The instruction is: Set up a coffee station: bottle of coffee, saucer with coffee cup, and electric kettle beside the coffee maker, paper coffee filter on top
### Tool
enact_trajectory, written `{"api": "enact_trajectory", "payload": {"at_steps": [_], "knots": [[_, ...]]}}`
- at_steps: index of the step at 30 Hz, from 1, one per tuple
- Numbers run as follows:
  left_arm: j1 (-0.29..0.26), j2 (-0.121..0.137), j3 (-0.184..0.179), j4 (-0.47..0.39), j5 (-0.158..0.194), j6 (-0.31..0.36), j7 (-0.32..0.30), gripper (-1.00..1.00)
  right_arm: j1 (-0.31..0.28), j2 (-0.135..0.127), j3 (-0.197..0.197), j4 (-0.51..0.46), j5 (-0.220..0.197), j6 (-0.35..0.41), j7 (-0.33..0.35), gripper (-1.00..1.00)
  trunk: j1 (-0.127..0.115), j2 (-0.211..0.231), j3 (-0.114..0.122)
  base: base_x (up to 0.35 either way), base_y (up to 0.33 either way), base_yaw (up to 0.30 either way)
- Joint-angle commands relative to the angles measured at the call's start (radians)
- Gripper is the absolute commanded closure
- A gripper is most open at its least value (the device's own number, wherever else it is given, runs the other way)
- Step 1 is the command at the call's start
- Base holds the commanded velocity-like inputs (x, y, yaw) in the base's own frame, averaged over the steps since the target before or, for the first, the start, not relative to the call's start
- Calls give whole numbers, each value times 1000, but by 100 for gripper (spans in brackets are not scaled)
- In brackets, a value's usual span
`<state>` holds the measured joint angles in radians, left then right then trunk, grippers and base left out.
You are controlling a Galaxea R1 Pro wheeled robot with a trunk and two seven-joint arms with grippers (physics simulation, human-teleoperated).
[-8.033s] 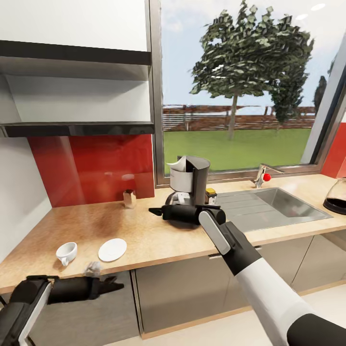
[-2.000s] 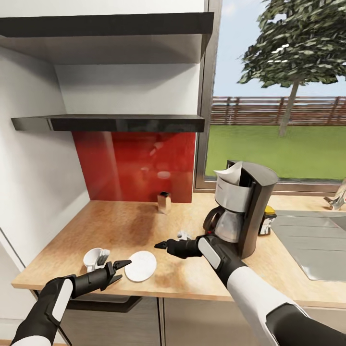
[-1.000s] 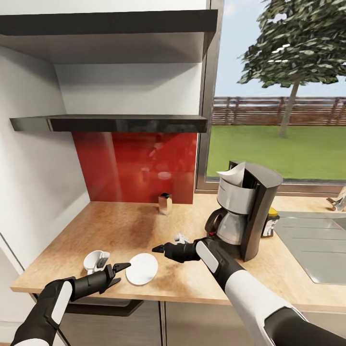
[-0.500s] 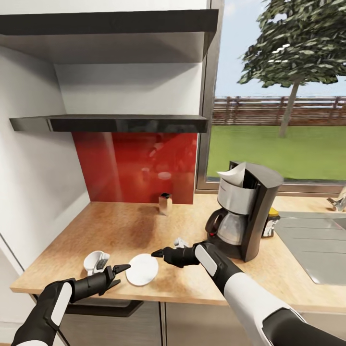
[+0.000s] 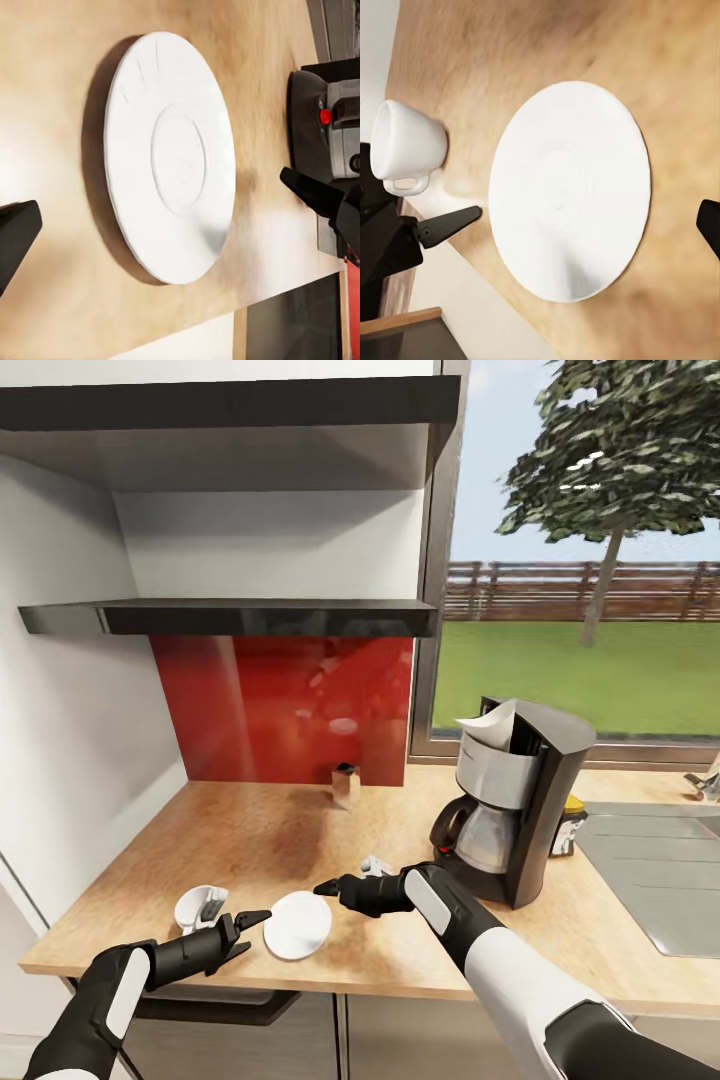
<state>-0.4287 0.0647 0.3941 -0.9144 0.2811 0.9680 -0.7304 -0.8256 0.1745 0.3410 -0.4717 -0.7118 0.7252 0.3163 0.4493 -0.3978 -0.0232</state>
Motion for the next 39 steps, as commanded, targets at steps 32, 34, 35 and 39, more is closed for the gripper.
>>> {"api": "enact_trajectory", "payload": {"at_steps": [32,34,35,39], "knots": [[13,-23,2,33,-9,2,2,-100,0,0,1,69,6,-83,3,-100,1,-2,-2,23,0,0],[13,-23,2,33,-9,2,2,-100,0,0,1,72,5,-84,3,-100,1,-2,-2,0,0,0],[13,-23,2,33,-9,2,2,-100,0,0,1,73,5,-85,3,-100,1,-2,-2,16,18,0],[13,-23,2,34,-10,2,2,-100,0,0,1,75,5,-85,3,-100,1,-2,-2,58,69,0]]}}
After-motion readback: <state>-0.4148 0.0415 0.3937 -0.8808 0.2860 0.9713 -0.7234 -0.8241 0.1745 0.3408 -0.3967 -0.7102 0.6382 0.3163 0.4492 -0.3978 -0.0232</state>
